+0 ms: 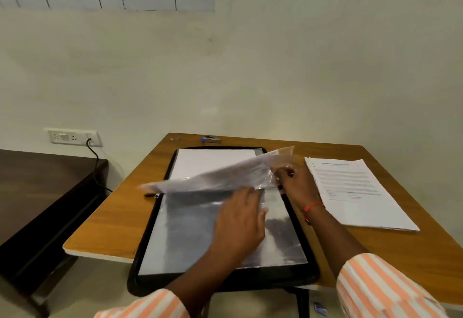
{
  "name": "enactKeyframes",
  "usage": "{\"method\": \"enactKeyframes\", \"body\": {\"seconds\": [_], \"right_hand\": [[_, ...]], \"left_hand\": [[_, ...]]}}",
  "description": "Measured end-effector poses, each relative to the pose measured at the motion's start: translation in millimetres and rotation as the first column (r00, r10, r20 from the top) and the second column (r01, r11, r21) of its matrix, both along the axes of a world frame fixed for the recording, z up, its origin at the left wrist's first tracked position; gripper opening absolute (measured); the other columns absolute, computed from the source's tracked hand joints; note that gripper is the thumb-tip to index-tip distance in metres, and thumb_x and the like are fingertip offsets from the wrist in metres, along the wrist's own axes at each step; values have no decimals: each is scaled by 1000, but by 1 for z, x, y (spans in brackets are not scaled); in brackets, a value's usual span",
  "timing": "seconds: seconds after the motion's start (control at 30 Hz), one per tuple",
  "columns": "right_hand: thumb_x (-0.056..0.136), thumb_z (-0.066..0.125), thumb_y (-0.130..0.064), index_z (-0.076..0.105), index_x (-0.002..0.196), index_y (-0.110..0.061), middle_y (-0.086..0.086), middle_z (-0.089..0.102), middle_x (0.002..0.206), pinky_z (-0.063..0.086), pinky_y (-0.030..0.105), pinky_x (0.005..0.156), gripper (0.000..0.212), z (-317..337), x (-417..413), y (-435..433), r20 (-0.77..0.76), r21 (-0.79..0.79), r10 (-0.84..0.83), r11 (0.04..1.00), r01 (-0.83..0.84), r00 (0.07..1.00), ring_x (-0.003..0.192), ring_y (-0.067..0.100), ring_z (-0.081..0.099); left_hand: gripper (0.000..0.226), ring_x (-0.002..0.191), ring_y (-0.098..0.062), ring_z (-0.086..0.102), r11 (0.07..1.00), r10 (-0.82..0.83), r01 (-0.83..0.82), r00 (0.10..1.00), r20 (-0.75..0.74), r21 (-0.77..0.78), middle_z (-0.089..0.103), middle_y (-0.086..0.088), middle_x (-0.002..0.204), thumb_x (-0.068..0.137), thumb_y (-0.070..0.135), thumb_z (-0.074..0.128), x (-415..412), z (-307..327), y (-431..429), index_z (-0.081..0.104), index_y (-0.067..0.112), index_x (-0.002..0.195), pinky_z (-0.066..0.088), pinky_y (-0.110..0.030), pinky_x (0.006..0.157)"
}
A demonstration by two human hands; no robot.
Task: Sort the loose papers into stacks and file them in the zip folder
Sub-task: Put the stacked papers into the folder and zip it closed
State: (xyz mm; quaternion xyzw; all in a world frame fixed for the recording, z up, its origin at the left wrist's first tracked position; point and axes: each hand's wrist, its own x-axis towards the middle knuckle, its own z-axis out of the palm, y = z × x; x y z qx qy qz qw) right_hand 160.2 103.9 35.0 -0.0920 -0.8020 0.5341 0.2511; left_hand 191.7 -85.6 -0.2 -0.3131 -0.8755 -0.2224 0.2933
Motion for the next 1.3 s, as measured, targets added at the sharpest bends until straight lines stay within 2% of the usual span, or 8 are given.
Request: {"method": "enactKeyframes", "body": {"seconds": [0.13,0.23,0.33,0.43,0.73,0.93,1.1,1.3], "right_hand": [[94,69,-23,70,108,-14,-1,74,89,55,22,55,16,-7,-27,-1,-31,-158,-97,983,91,995,73,12,71],[94,70,-16,45,142,-23,-7,67,113,61,26,71,54,-20,-41,-8,-63,-132,-73,989,64,995,95,9,69],[97,64,-16,37,147,-27,-17,57,125,54,17,84,58,-52,-43,-15,90,172,43,983,-58,995,102,6,64],[100,56,-31,54,141,-19,-2,54,145,40,29,112,43,-77,-48,-12,219,556,26,818,-146,975,131,17,52],[101,52,-35,61,135,-21,0,57,142,38,33,115,38,-83,-51,-9,182,622,11,773,-124,983,131,18,52],[98,58,-38,63,120,-21,3,66,116,46,38,98,28,-77,-47,-14,53,587,-114,807,61,992,105,20,60],[93,62,-50,52,136,-16,10,54,127,48,37,96,56,-74,-49,-12,116,513,-273,840,178,955,115,26,55],[90,71,-41,61,96,-24,-6,63,86,51,39,88,21,-74,-51,-8,99,354,-171,927,126,980,87,17,60]], "left_hand": [[59,154,-23,21,995,80,-63,970,232,-80,27,-1,166,102,52,45,-66,-7,-10,40,22,153,24,-42,124],[69,158,-22,3,975,142,-82,944,296,-206,9,0,170,101,61,29,-99,-23,-10,32,22,158,9,-40,126],[74,158,-24,1,955,191,-83,906,378,-284,8,-3,170,99,66,19,-115,-37,-12,24,24,161,6,-41,126],[73,157,-24,-1,941,216,-70,879,425,-332,5,-3,171,101,67,19,-122,-40,-10,15,27,162,3,-43,128],[66,156,-25,12,950,208,-92,899,387,-298,19,-5,168,104,60,25,-119,-44,-9,25,25,160,12,-43,127],[37,106,-19,59,969,221,-194,957,189,-153,69,2,114,100,47,45,-108,-39,-12,66,23,119,40,-34,95],[24,82,-19,60,980,195,-189,972,129,-56,68,4,86,99,39,50,-102,-33,-13,67,22,97,42,-35,77],[24,74,-20,62,995,97,-91,983,158,-44,67,5,82,100,40,48,-97,-31,-14,64,24,93,48,-36,72]]}}
